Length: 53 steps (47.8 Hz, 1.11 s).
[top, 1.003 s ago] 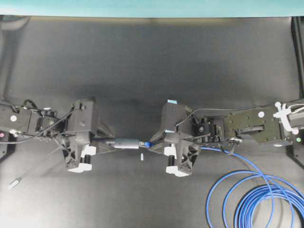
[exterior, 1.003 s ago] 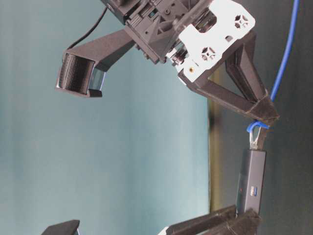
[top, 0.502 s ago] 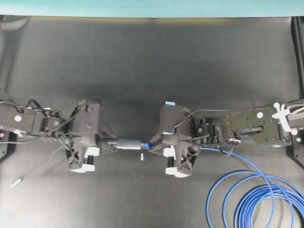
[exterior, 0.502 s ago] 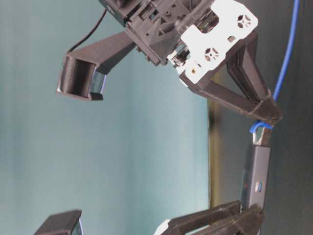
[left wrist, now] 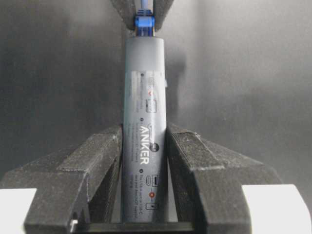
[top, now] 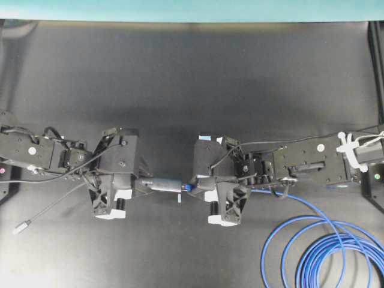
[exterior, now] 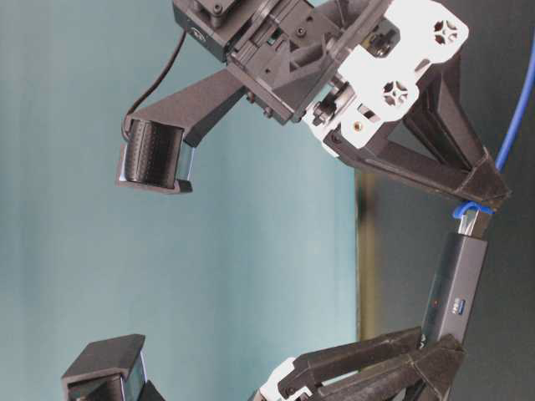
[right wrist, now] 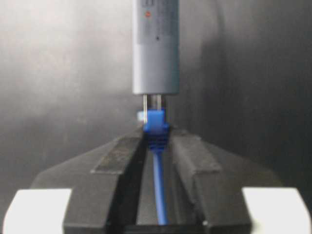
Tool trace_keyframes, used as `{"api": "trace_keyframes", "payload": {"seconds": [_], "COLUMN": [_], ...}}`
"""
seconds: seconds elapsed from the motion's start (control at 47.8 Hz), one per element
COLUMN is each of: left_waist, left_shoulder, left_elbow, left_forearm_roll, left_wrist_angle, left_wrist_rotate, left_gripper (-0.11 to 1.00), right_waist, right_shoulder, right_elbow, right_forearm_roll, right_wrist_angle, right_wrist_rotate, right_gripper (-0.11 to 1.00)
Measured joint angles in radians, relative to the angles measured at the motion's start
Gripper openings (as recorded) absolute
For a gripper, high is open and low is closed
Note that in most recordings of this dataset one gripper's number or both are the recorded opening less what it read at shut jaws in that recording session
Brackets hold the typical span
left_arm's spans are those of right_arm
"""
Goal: Insert the LAN cable into the hub.
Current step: 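Push the right gripper's plug leftward into the hub's port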
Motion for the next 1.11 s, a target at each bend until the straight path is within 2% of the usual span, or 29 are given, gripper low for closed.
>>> {"api": "trace_keyframes", "payload": {"seconds": [0.543,1.108], "left_waist": [-0.005,-0.003], "left_shoulder": [0.041,0.04], "left_elbow": [-0.032,-0.026], "left_forearm_roll": [0.0,0.0], "left_wrist_angle": [0.0,-0.002], "left_wrist_rotate": [0.0,0.002], "left_gripper": [0.28,0.28], "right_waist": [0.0,-0.002], "right_shoulder": [0.023,0.018], "right_elbow": [-0.018,-0.031], "right_forearm_roll": [-0.018,-0.02], "right_wrist_angle": [0.005,0.078], "right_wrist_rotate": [0.0,0.0], "right_gripper": [0.13,0.14]}}
